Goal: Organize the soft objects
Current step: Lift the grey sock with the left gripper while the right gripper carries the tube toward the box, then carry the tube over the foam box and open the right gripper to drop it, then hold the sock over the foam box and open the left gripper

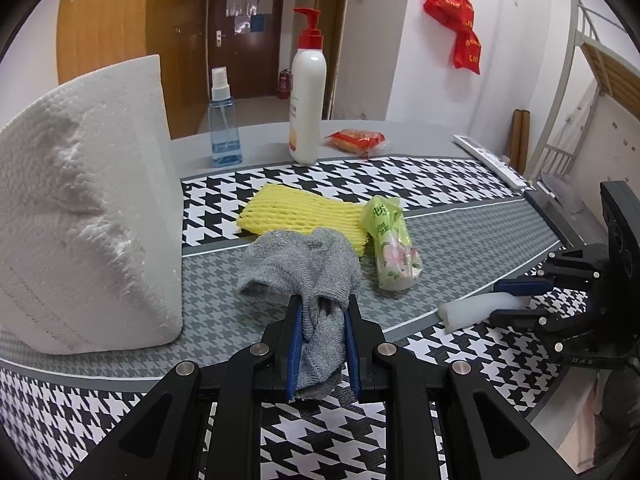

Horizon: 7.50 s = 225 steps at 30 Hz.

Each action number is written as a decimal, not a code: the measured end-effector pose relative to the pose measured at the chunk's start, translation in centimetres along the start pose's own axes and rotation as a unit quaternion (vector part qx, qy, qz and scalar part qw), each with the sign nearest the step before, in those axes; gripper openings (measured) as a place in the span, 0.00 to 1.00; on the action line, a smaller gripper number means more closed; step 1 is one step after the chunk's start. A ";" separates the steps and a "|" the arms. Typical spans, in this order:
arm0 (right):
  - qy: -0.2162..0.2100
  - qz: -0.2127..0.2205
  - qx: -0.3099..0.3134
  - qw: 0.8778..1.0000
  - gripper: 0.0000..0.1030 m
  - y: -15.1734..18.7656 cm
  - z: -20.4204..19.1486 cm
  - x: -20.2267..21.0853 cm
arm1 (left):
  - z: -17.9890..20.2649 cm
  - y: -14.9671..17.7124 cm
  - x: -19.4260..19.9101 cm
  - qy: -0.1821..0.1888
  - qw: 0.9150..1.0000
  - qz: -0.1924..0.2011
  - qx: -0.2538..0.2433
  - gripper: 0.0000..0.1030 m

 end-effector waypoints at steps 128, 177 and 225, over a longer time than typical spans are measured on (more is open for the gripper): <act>-0.009 0.261 -0.021 0.965 0.15 -23.4 -12.9 5.5 | -17.8 -4.8 17.3 -0.158 0.957 0.231 0.076 0.20; -0.028 0.196 -0.013 0.980 0.15 -29.4 -13.4 -1.4 | -21.8 -3.6 16.2 -0.189 0.951 0.212 0.120 0.20; -0.004 0.222 -0.033 0.975 1.00 -25.4 -10.9 2.6 | -18.5 -7.5 13.5 -0.138 0.965 0.206 0.084 0.20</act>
Point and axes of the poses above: each gripper's, at about its wrist camera, not at the fingertips, and x roughly against the way its jaws point, z to its right, y to its underside, the point moved 9 cm from there along -x, roughly the way its jaws point, and after that the axes turned 11 degrees about -y, right-handed, at the moved point
